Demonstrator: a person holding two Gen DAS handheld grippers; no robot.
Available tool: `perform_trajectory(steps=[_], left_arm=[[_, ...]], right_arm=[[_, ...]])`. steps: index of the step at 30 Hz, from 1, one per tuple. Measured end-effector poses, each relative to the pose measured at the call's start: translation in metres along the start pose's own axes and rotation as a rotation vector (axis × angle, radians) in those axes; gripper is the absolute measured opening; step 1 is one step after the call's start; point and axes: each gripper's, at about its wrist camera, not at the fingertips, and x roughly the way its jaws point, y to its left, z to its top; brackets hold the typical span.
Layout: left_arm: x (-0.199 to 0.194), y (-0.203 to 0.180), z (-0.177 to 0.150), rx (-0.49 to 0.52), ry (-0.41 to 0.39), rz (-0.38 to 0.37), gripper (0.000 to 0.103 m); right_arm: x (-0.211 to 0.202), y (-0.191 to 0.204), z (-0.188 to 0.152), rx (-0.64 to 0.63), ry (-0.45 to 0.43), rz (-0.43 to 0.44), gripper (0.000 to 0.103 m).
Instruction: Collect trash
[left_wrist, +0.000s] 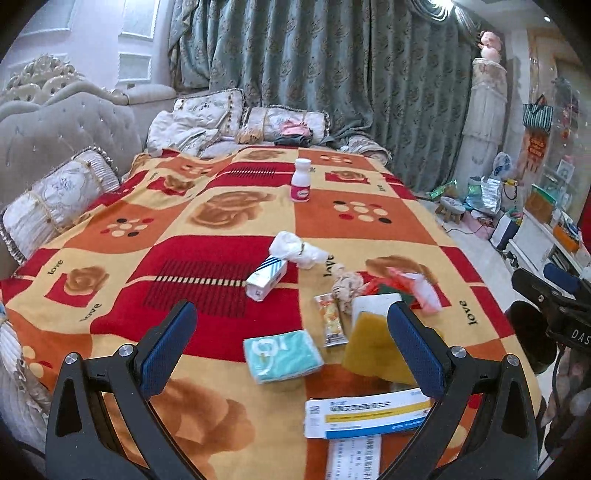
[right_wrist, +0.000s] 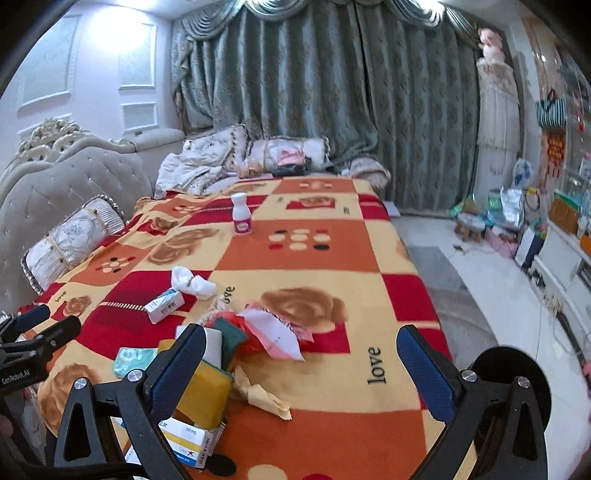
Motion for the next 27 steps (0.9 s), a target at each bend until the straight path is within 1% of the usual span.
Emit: perform_trajectory(steps=[8, 19, 27], left_arm=[[-0.009, -0.009, 0.002, 0.003, -0.051, 0.013, 0.103], [-0.008, -0.009, 0.002, 0.004, -0.052, 0.015, 0.103], [-0.007, -0.012, 0.003, 0.001, -0.055, 0.025, 0.103]], right_arm=[[-0.013, 0.009, 0.006, -0.03, -0.052, 0.009, 0.103], [-0.02, 0.015, 0.01, -0.033, -0.075, 0.023, 0.103], [-0.017, 0.017, 0.012, -0.033, -0.068, 0.028, 0.103]])
